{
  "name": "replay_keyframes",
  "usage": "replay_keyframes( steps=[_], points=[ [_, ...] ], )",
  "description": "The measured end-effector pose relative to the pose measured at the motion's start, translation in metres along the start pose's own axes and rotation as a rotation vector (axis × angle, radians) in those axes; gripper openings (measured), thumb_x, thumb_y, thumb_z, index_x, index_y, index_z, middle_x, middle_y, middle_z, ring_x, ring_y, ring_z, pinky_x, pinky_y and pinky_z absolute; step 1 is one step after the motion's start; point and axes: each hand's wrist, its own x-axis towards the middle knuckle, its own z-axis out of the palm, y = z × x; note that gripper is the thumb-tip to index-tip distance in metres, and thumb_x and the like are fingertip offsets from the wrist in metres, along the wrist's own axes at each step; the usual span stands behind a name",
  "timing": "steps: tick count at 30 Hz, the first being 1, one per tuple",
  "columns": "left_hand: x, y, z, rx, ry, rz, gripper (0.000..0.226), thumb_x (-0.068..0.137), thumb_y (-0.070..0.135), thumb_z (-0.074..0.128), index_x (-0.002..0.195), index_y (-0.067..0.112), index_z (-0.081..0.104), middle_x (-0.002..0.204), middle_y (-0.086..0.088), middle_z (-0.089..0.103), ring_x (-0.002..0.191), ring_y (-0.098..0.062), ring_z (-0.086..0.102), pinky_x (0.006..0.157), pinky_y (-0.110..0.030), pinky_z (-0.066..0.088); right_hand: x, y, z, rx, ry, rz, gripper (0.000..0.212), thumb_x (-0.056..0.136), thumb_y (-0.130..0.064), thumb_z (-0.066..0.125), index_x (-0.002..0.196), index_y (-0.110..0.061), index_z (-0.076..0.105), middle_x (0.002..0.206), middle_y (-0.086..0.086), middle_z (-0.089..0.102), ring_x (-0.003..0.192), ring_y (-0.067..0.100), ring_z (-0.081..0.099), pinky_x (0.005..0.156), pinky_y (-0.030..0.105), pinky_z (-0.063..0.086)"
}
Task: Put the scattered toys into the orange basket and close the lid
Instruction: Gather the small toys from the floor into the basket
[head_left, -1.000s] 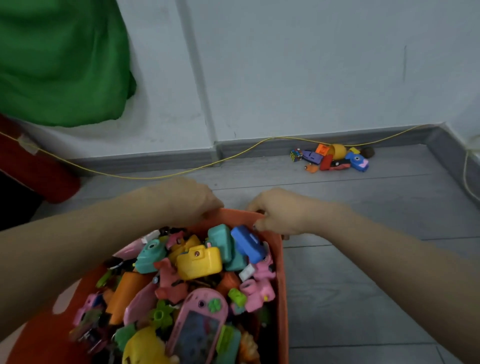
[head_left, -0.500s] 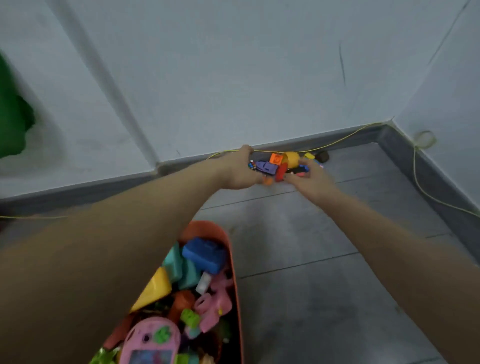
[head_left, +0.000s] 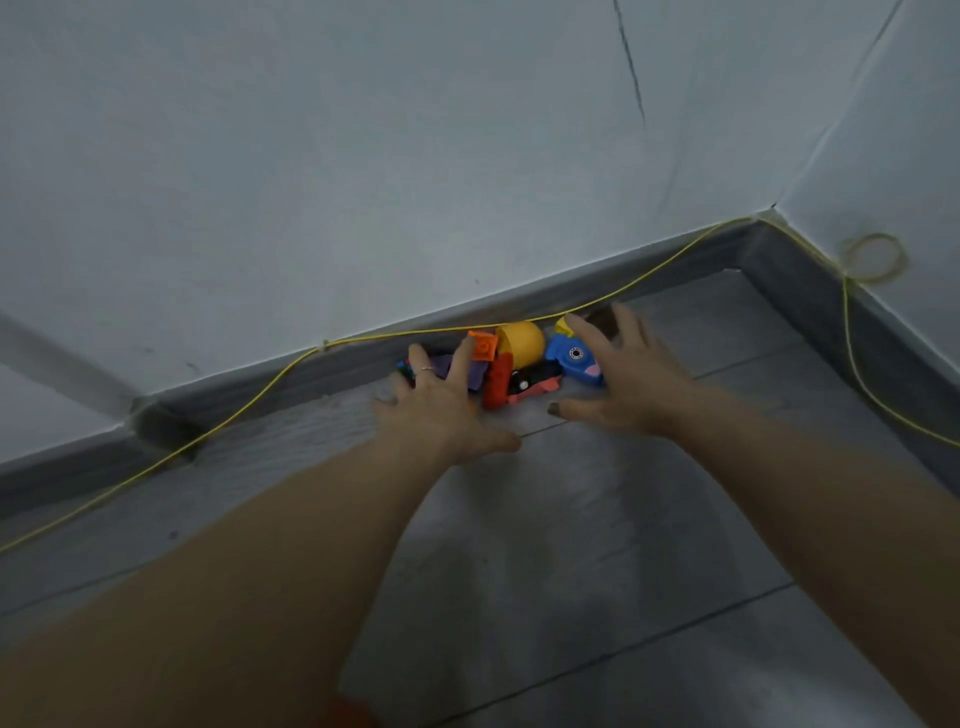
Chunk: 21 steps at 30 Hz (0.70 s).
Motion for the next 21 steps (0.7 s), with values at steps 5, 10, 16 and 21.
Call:
replay_keyframes(
  steps=[5, 10, 16, 21],
  points=[
    [0.022, 0.006, 0.009, -0.045, 0.072, 0.026, 0.107, 0.058, 0.069, 0.077, 0.139, 0.054, 0.008, 0.155, -0.011, -0.005, 0.139, -0.053, 0.007, 0.104, -0.063, 0.034, 0.029, 0.008, 0.011, -0.03, -0.021, -0.068, 0.105, 0.063, -0.088, 0.052, 0.151, -0.044, 0.014, 0.159, 0.01, 0.001, 0.146, 0.04, 0.006, 0.118, 0.055, 0.021],
    [0.032, -0.006, 0.015, 0.045, 0.213, 0.119, 0.094, 0.066, 0.069, 0.072, 0.139, 0.046, 0.017, 0.141, -0.015, 0.017, 0.116, -0.046, 0.04, 0.091, -0.05, 0.048, 0.044, 0.002, 0.024, -0.065, 0.043, -0.16, 0.113, 0.052, -0.093, 0.039, 0.151, -0.041, 0.019, 0.14, 0.013, 0.022, 0.131, 0.041, 0.023, 0.109, 0.054, 0.036],
    [0.035, -0.018, 0.019, 0.165, 0.193, 0.192, 0.085, 0.074, 0.07, 0.064, 0.14, 0.035, 0.024, 0.146, -0.016, 0.015, 0.114, -0.043, 0.046, 0.092, -0.048, 0.049, 0.042, -0.004, 0.03, -0.154, 0.061, -0.239, 0.11, 0.052, -0.092, 0.04, 0.144, -0.033, 0.033, 0.139, 0.004, 0.033, 0.122, 0.037, 0.032, 0.099, 0.051, 0.042],
    [0.032, -0.031, 0.017, 0.115, 0.177, 0.28, 0.079, 0.08, 0.057, 0.068, 0.139, 0.023, 0.028, 0.147, -0.015, 0.014, 0.107, -0.041, 0.056, 0.09, -0.042, 0.051, 0.033, -0.009, 0.034, -0.166, 0.069, -0.289, 0.097, 0.055, -0.093, 0.04, 0.13, -0.031, 0.043, 0.128, -0.001, 0.04, 0.106, 0.03, 0.036, 0.09, 0.047, 0.045]
  ],
)
